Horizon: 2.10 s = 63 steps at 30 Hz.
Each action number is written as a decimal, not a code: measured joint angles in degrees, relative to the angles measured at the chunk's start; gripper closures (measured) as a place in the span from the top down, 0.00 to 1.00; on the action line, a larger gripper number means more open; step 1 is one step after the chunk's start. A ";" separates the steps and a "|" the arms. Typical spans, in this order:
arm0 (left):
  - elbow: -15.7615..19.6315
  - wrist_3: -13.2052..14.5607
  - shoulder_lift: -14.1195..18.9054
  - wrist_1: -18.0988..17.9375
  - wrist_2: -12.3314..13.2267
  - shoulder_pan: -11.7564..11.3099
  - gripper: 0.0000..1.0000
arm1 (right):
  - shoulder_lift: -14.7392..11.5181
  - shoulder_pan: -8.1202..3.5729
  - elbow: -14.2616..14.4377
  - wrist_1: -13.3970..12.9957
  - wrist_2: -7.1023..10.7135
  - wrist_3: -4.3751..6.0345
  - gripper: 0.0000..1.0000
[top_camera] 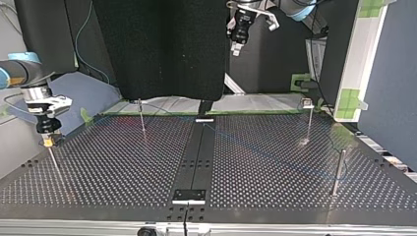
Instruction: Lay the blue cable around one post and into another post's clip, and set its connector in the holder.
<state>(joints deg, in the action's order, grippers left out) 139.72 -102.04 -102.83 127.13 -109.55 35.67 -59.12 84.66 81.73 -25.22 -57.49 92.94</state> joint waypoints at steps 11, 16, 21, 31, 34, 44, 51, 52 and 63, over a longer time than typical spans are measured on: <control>0.01 -0.02 0.04 0.00 0.00 -0.02 1.00 | 0.15 0.02 -0.02 -0.46 -0.09 0.28 0.00; 0.00 -0.01 0.04 0.02 0.00 0.00 1.00 | 0.17 0.05 -0.02 -0.55 -0.13 0.32 0.00; 0.00 0.00 0.01 0.05 0.00 0.00 1.00 | 0.18 0.09 0.00 -0.69 -0.17 0.33 0.00; 0.00 0.01 0.02 -0.06 0.00 0.00 1.00 | 0.24 0.12 0.03 -1.30 -0.18 0.33 0.00; 0.00 0.00 0.03 -0.10 0.00 -0.01 1.00 | 0.26 0.14 0.02 -1.51 -0.19 0.41 0.20; 0.00 -0.07 -0.01 -0.12 0.00 0.00 1.00 | 0.21 0.24 -0.07 -1.68 -1.22 0.67 0.97; 0.00 -0.08 0.00 -0.12 0.00 0.01 1.00 | 0.28 0.28 0.01 -1.38 -1.39 0.67 0.99; 0.00 -0.08 0.00 -0.11 0.00 0.01 1.00 | 0.26 0.28 0.01 -1.35 -1.40 0.64 0.99; 0.00 -0.04 -0.01 -0.06 0.00 0.00 1.00 | 0.26 0.28 -0.01 -1.12 -1.41 0.35 0.99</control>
<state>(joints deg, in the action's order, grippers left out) 139.72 -102.08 -102.84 127.07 -109.55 35.67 -58.85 84.95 81.72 -26.33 -58.89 93.29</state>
